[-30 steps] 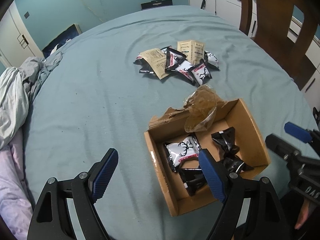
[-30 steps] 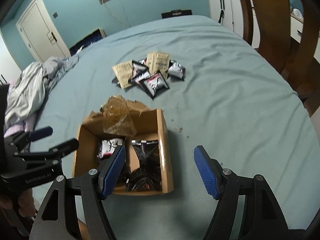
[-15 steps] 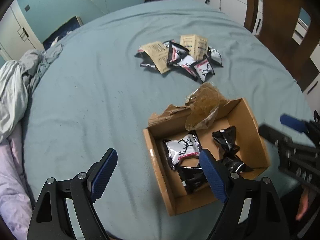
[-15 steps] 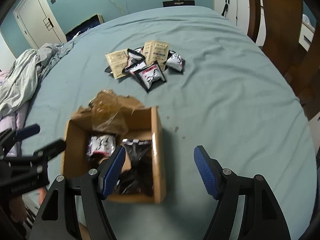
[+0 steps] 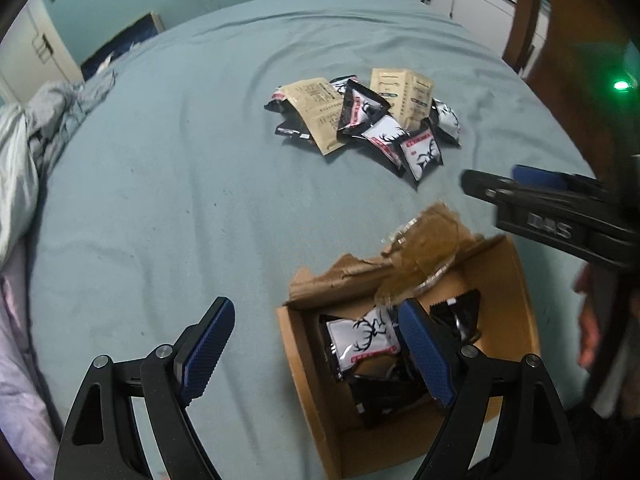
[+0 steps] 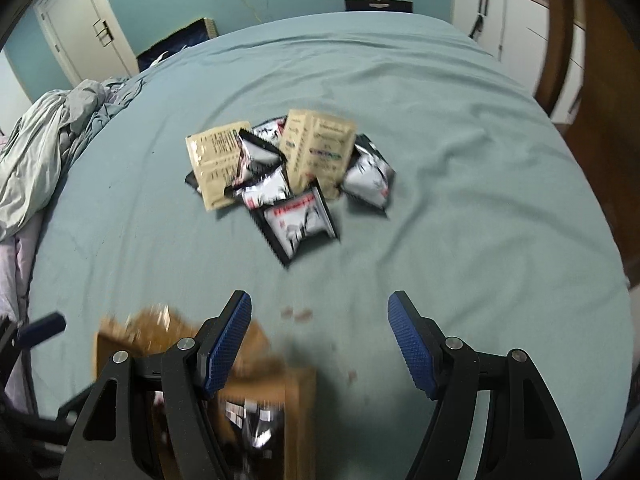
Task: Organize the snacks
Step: 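Grasp another white-and-black packet from the pile with the right tool, then hold the packet above the box with the right tool while the left tool grasps a packet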
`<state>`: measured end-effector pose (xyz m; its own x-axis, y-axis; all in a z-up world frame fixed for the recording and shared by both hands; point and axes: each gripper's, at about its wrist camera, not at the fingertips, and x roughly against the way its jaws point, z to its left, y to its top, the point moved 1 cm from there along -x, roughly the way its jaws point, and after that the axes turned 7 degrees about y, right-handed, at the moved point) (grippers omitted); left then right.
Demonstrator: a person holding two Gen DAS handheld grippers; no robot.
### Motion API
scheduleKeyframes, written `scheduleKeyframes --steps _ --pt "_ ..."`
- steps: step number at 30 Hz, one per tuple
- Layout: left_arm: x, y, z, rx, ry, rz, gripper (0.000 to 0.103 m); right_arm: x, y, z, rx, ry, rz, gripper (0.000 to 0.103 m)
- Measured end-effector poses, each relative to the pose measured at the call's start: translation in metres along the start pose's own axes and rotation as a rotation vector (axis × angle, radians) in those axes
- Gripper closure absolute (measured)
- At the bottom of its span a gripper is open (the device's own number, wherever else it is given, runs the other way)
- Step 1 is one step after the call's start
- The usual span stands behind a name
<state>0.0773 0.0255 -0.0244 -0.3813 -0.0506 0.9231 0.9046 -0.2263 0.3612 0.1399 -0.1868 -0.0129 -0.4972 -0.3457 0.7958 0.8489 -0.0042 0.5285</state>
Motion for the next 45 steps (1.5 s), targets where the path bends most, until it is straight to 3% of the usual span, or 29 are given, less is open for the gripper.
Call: scheduleKeyframes --steps 4,16,17,18,20,24,28,34,40,45 --pt "-0.005 0.007 0.011 0.053 -0.048 0.008 0.018 -0.035 0.022 0.000 0.066 -0.013 0.019 0.033" --pt "-0.020 0.008 0.025 0.111 -0.069 0.036 0.018 -0.110 0.059 0.013 0.200 -0.001 0.102 0.034" --pt "-0.020 0.009 0.026 0.114 -0.071 0.035 0.018 -0.110 0.059 0.014 0.199 0.009 0.099 0.043" --pt "-0.020 0.009 0.027 0.119 -0.075 0.034 0.018 -0.110 0.058 0.015 0.200 0.025 0.094 0.060" --pt "-0.019 0.009 0.029 0.130 -0.079 0.024 0.018 -0.107 0.055 0.016 0.200 0.040 0.097 0.071" --pt "-0.012 0.007 0.034 0.149 -0.078 -0.002 0.018 -0.089 0.052 0.014 0.200 0.051 0.068 0.079" --pt "-0.006 0.004 0.037 0.158 -0.075 -0.024 0.018 -0.052 0.041 0.009 0.134 0.104 -0.004 0.080" --pt "-0.002 0.002 0.041 0.166 -0.051 -0.044 0.018 0.014 0.013 -0.003 0.056 0.069 -0.143 0.080" --pt "-0.001 -0.007 0.046 0.200 -0.083 -0.010 0.018 0.075 -0.043 -0.017 -0.074 0.075 -0.239 0.080" --pt "0.009 -0.011 0.040 0.184 -0.050 -0.040 0.018 0.106 -0.090 -0.029 -0.140 0.065 -0.222 0.080"
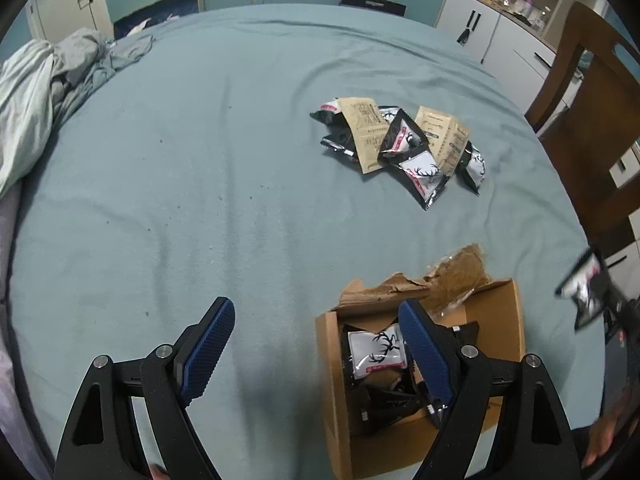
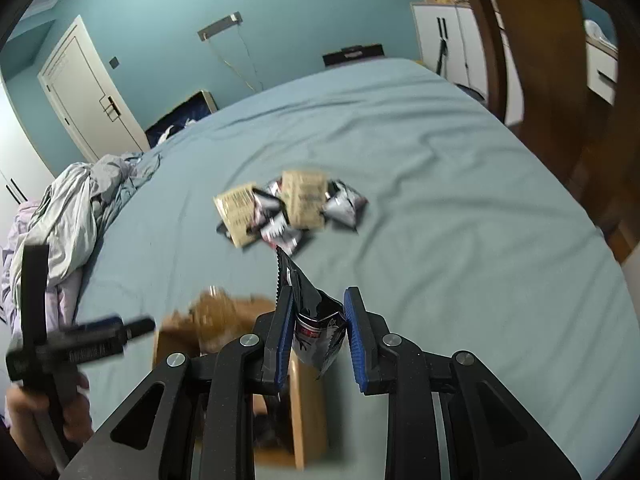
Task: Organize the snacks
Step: 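Hold the packet above the box with the right tool while the left tool grasps a packet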
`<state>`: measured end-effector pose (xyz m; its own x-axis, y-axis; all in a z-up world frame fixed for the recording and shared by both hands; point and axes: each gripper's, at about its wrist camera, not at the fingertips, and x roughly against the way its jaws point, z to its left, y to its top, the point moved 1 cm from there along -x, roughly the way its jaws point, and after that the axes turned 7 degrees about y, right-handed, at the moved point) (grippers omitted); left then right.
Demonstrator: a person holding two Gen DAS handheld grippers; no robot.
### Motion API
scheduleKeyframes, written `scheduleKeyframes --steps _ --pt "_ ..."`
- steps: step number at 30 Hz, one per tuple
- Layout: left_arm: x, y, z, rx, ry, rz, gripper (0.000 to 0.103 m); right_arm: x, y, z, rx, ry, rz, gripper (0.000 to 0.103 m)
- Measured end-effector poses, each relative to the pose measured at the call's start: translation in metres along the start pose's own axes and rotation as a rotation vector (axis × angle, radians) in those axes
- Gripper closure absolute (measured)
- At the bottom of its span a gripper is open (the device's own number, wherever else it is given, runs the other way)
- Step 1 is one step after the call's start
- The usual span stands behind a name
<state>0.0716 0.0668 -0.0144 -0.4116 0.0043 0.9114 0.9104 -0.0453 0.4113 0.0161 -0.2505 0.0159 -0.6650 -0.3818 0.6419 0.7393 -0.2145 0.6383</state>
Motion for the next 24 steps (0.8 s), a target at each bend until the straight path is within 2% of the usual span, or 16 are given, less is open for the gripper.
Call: scheduleKeyframes --steps 4,7,10,15,21,24 --pt "0.006 0.000 -0.003 -0.016 0.022 -0.029 0.018 0.012 -0.022 0.000 -0.017 -0.003 0.033 0.080" --pt "0.010 0.003 -0.007 -0.030 0.027 -0.045 0.018 0.009 -0.018 -0.002 -0.014 0.003 0.033 0.080" --pt "0.012 0.011 -0.008 -0.033 0.020 -0.058 0.018 0.000 0.001 -0.003 -0.017 0.015 0.028 0.080" --pt "-0.001 0.037 -0.020 -0.057 -0.013 -0.021 0.018 -0.023 0.015 -0.015 -0.039 0.034 0.052 0.080" --pt "-0.042 0.087 -0.056 -0.146 0.035 0.023 0.018 -0.051 0.027 -0.034 -0.106 0.038 0.110 0.080" --pt "-0.069 0.114 -0.070 -0.133 0.023 0.057 0.018 -0.057 0.030 -0.038 -0.116 0.042 0.122 0.080"
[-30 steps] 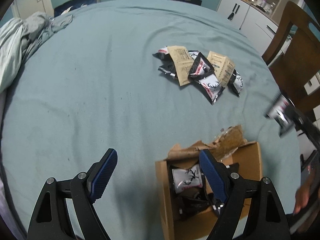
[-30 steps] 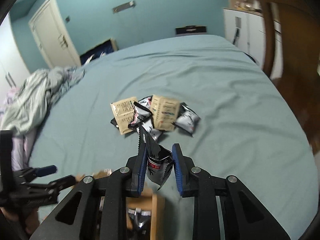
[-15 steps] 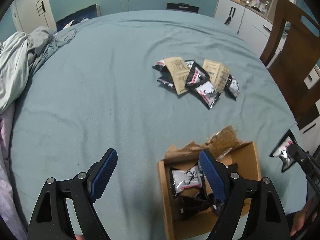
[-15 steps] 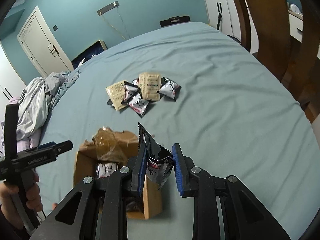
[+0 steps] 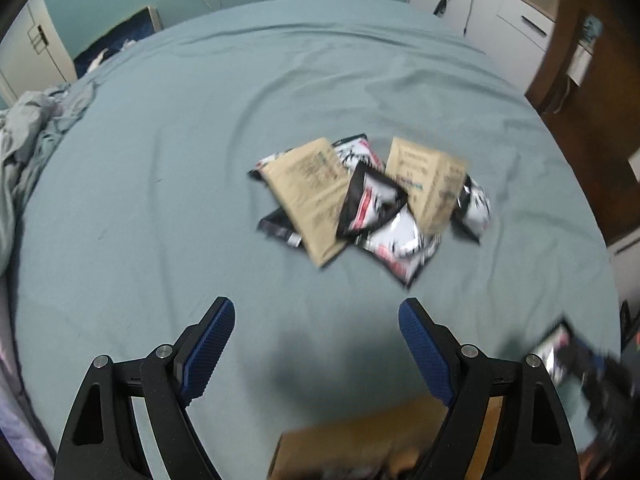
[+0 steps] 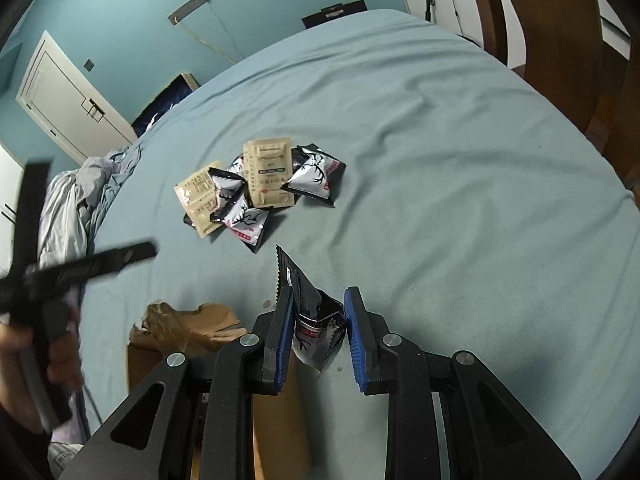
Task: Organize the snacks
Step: 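Hold the packet above the box with the right tool while the left tool grasps a packet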
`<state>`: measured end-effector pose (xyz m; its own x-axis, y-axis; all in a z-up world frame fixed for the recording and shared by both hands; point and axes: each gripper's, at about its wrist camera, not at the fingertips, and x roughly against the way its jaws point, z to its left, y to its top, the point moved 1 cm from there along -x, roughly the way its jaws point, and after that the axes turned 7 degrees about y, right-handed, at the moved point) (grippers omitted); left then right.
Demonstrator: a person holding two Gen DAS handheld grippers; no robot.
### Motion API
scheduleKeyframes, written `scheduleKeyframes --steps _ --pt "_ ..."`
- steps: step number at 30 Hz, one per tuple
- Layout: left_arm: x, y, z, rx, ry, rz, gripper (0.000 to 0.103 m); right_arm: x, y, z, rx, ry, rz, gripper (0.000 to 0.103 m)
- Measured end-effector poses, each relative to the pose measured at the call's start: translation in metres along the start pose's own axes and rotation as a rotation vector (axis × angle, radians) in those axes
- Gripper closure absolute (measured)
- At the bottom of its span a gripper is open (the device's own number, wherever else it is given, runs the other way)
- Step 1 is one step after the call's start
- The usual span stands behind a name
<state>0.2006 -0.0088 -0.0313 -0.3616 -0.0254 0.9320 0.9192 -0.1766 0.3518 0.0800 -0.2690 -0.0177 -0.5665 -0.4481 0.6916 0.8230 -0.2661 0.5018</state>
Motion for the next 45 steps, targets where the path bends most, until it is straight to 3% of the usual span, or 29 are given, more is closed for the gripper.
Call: scheduleKeyframes --steps 8,11,13,14,15,16,18,23,26,31,37,42,45 --pt "-0.063 0.052 0.016 0.225 -0.041 0.109 0.018 -0.009 0.004 0.001 0.022 0.005 0.020 0.080" --pt "-0.074 0.060 0.029 0.315 -0.104 0.133 0.021 -0.014 0.003 0.000 0.025 0.001 0.028 0.080" --pt "-0.079 0.062 0.035 0.366 -0.145 0.149 0.029 -0.016 0.002 -0.001 0.022 0.002 0.033 0.080" --pt "-0.081 0.061 0.036 0.374 -0.152 0.156 0.042 -0.017 0.002 -0.001 0.022 0.001 0.035 0.080" --pt "-0.082 0.061 0.037 0.378 -0.162 0.169 0.061 -0.017 0.002 0.000 0.023 -0.001 0.034 0.080" --pt "-0.082 0.060 0.037 0.374 -0.164 0.181 0.070 -0.017 0.002 0.000 0.024 -0.004 0.033 0.080" --pt "-0.076 0.058 0.037 0.375 -0.170 0.176 0.082 -0.017 0.002 0.000 0.025 -0.009 0.029 0.080" --pt "-0.039 0.042 0.046 0.408 -0.216 0.122 0.100 -0.014 0.000 0.002 0.024 -0.018 0.020 0.080" --pt "-0.009 0.031 0.043 0.363 -0.210 0.084 0.101 -0.010 -0.002 0.003 0.014 0.008 0.017 0.080" --pt "0.044 0.011 0.047 0.315 -0.234 0.014 0.101 -0.003 -0.008 0.008 0.047 -0.021 -0.005 0.080" --pt "0.109 -0.038 0.052 0.221 -0.209 -0.069 0.101 0.013 -0.020 0.015 0.084 -0.015 -0.066 0.080" --pt "0.135 -0.089 0.045 0.106 -0.152 -0.111 0.101 0.029 -0.029 0.011 0.060 0.001 -0.111 0.080" --pt "0.137 -0.116 0.035 0.054 -0.158 -0.122 0.101 0.039 -0.036 0.009 0.043 0.002 -0.134 0.080"
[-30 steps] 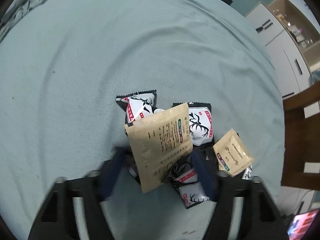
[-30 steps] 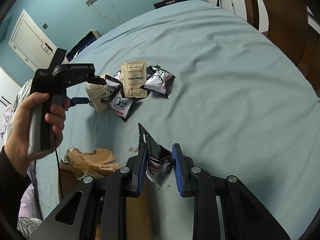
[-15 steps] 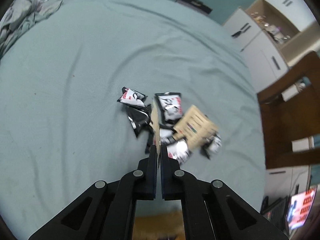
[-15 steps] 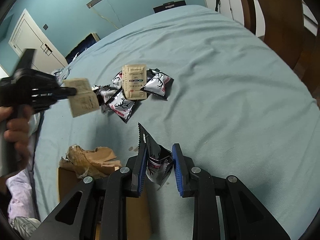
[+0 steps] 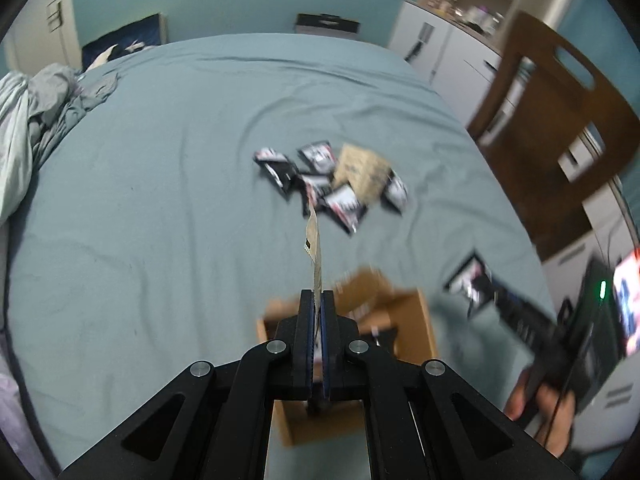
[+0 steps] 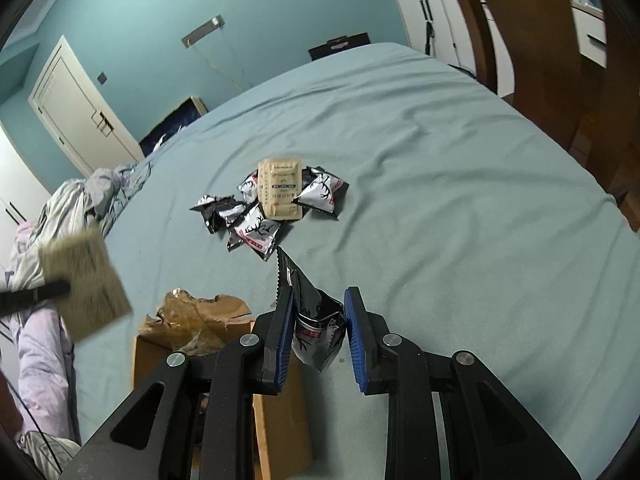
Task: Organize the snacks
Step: 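Hold the packet above the box with the right tool while the left tool grasps a packet, then lower both held packets into the cardboard box and open both tools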
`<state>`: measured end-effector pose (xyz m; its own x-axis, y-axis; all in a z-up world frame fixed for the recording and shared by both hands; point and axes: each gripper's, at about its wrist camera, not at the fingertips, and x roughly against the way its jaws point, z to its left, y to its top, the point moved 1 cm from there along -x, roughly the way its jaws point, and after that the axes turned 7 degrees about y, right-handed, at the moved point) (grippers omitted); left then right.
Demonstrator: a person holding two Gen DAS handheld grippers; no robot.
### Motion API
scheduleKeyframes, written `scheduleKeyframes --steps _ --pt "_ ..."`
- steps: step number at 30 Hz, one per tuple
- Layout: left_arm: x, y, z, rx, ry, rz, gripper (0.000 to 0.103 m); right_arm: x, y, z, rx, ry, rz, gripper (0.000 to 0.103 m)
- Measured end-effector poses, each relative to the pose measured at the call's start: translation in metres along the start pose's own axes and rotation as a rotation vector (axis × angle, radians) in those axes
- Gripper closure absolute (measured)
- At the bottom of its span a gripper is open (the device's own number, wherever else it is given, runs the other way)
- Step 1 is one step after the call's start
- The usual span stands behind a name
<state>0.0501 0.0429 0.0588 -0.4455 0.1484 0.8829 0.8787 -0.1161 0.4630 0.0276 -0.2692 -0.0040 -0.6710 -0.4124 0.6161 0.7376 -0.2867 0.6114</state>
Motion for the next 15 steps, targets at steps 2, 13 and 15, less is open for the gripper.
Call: scheduleKeyframes --steps 2,13,15 --pt "-0.003 -0.019 -0.006 -0.030 -0.016 0.001 0.101 0.008 -0.004 0.003 0.002 -0.004 -0.014 0.080" --pt "-0.023 -0.073 -0.040 -0.219 0.029 0.016 0.085 0.039 -0.034 0.021 0.020 0.085 -0.023 0.080" --pt "-0.021 -0.072 -0.042 -0.248 0.066 -0.025 0.025 0.039 -0.036 0.026 0.047 0.089 -0.016 0.080"
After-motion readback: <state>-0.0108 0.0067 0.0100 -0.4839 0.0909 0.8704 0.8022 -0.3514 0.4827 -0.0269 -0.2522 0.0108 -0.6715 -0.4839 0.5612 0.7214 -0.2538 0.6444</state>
